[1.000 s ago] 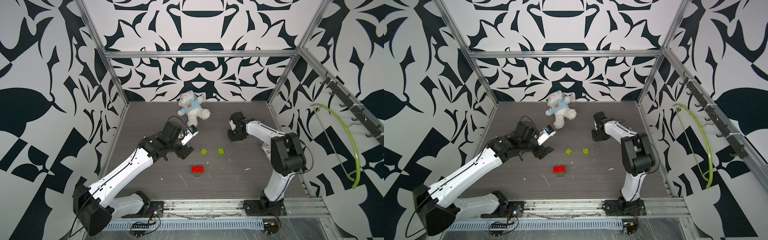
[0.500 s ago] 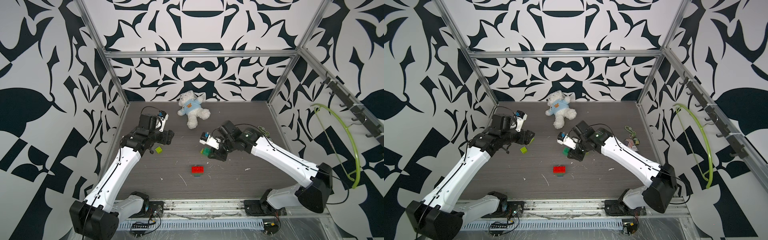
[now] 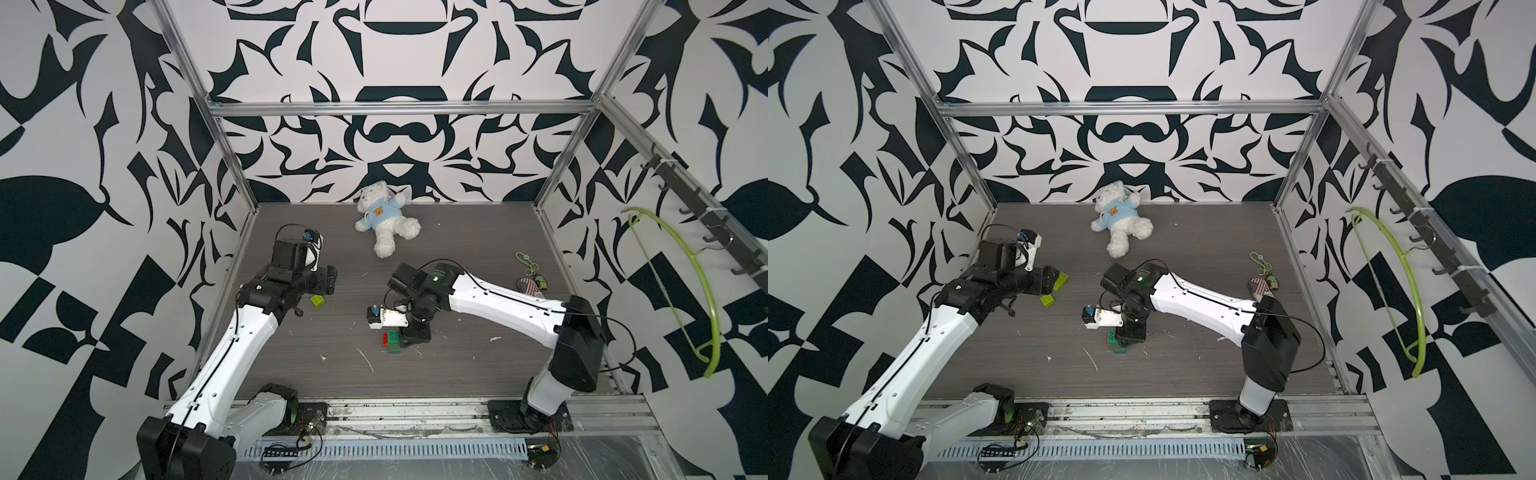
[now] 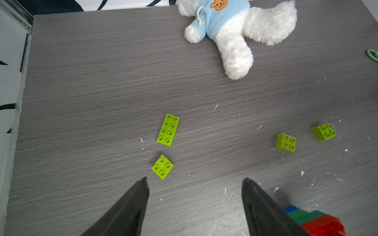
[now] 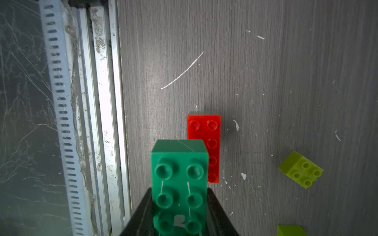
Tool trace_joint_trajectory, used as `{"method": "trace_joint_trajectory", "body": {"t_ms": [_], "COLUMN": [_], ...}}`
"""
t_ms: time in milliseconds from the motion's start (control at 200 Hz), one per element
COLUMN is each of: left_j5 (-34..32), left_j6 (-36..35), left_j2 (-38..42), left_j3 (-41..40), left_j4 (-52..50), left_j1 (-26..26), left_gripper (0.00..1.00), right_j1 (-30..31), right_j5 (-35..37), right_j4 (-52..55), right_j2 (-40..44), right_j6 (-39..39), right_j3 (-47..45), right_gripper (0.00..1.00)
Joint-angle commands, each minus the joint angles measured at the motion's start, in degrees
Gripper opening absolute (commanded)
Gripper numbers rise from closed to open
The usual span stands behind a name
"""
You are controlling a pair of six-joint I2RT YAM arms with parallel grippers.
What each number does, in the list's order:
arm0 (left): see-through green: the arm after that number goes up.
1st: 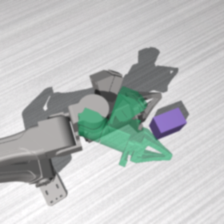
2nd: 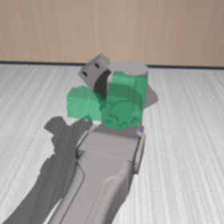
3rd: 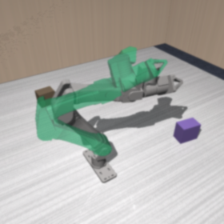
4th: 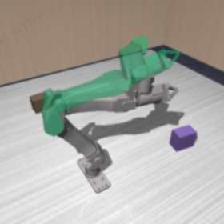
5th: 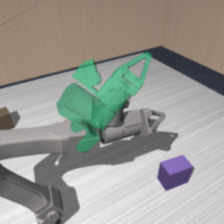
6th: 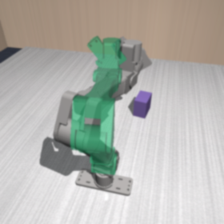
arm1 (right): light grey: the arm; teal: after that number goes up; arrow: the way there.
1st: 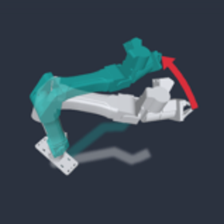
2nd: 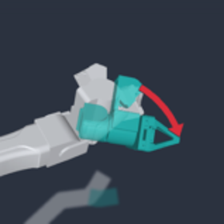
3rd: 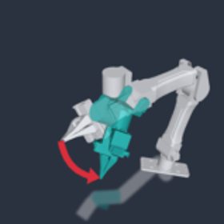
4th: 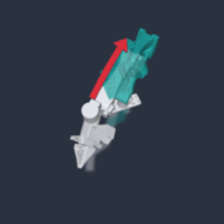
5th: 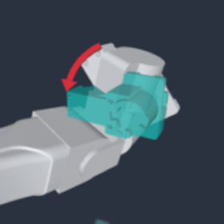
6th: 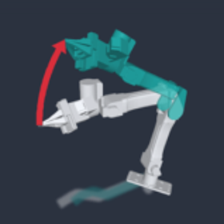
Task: Assemble a carrot with lego
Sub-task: Assemble the lego brick with the lego brick.
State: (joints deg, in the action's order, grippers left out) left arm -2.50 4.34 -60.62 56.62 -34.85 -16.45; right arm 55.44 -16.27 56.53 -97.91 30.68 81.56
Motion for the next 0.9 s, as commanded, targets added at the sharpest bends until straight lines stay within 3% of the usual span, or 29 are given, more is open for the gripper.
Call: {"method": "trace_joint_trajectory", "body": {"t_ms": [0,895], "left_j5": [0.0,1.5], "left_j6": [0.2,-1.4], "left_j2": [-0.1,-1.6], "left_j3": [-1.1,-2.0], "left_j4": [1.3,0.9], "left_j1": [0.3,0.3], "left_gripper": [0.79,0.79], "right_j1": [0.5,2.1], "right_j5": [2.6,4.3], "right_j4": [1.7,0.3], "right_j2": [-0.5,-6.2], "right_j6": [1.3,-2.0], "right_j3": [2.7,4.7], "right_gripper": [0.28,0.28]}}
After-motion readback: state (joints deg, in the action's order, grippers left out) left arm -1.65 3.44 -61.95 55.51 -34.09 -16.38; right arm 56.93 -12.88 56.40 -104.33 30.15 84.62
